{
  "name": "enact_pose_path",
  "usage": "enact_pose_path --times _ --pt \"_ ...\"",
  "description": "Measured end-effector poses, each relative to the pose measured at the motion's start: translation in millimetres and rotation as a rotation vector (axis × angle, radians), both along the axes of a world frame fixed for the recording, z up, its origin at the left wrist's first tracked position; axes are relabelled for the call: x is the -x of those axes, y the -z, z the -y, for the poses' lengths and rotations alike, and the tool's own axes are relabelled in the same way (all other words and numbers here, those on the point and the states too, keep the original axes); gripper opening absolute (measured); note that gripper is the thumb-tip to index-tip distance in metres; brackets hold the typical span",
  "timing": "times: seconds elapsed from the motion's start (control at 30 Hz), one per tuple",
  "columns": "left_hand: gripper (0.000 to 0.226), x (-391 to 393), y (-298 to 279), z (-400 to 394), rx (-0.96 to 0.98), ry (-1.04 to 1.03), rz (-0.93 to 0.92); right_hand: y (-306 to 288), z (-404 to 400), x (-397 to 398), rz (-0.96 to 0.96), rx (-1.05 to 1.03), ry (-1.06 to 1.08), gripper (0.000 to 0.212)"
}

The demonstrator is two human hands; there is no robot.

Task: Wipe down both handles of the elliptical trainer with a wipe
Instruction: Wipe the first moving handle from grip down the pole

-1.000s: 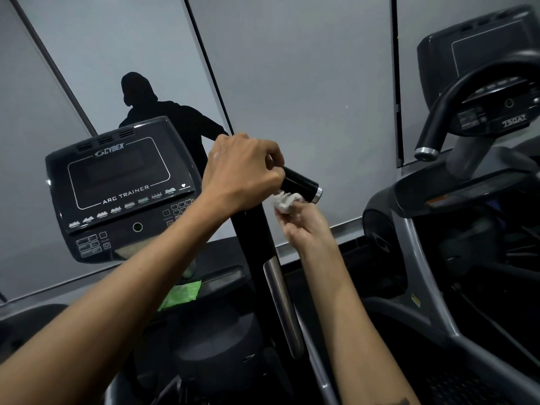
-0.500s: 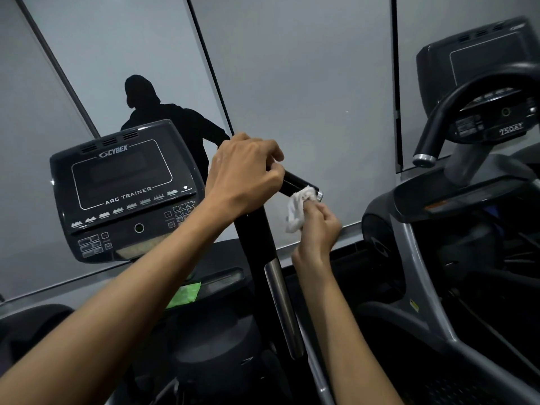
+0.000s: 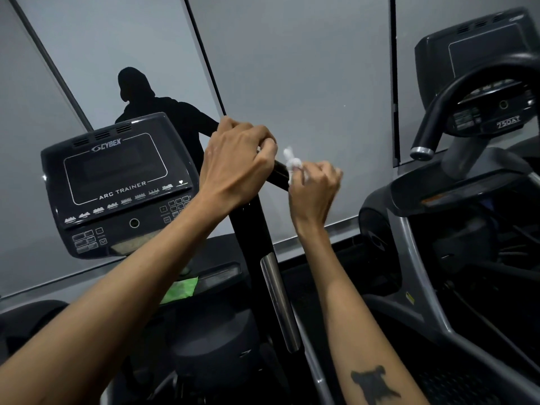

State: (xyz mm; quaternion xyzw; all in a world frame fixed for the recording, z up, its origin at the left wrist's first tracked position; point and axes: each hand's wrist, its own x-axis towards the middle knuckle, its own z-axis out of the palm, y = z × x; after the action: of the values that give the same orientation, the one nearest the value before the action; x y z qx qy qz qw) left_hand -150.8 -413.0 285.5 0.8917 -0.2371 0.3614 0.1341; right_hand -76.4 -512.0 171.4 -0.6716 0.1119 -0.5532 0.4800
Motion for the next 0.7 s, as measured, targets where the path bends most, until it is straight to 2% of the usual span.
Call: enact_pose_path --times 0.07,0.13,0.17,0.27,0.3,0.37,0.47,0.5,0.63,0.7 --pt "0.04 -1.6 0.7 -0.2 0.006 -0.011 0.013 -6.5 -11.9 5.2 0.001 0.154 -0.113 0.017" --pt "0.037 -2.8 1.8 -0.6 0.01 -0.036 0.037 -3.9 -6.2 8.9 0.02 0.226 -0.118 0.021" --pt "0.038 -2.8 2.0 -0.4 0.018 -0.047 0.049 -1.0 2.5 7.4 0.021 0.2 -0.083 0.018" --pt "0.042 -1.3 2.2 2.0 0.078 -0.04 0.05 -4.7 12.9 1.8 -0.064 -0.056 -0.102 0.02" --pt "0.042 -1.3 2.0 2.7 0.096 -0.036 0.044 -10.6 7.1 1.3 -0.056 -0.058 -0.113 0.018" --pt "0.043 -1.0 1.9 2.3 0.111 -0.04 0.043 -19.1 -12.8 6.9 0.015 0.07 -0.149 0.015" --pt "0.042 -0.9 2.6 1.6 0.098 -0.045 0.041 -7.7 -23.0 13.5 0.122 0.277 -0.189 0.026" --pt "0.041 -0.7 3.1 1.3 0.09 -0.051 0.046 -1.4 -18.3 12.9 0.132 0.271 -0.147 0.027" --pt "0.032 -0.5 3.4 1.5 0.074 -0.079 0.071 -2.8 -12.4 7.4 0.142 -0.046 -0.022 0.018" --pt "0.029 -0.1 3.5 2.0 0.077 -0.074 0.07 -12.8 -27.5 7.9 0.15 -0.009 -0.067 0.02"
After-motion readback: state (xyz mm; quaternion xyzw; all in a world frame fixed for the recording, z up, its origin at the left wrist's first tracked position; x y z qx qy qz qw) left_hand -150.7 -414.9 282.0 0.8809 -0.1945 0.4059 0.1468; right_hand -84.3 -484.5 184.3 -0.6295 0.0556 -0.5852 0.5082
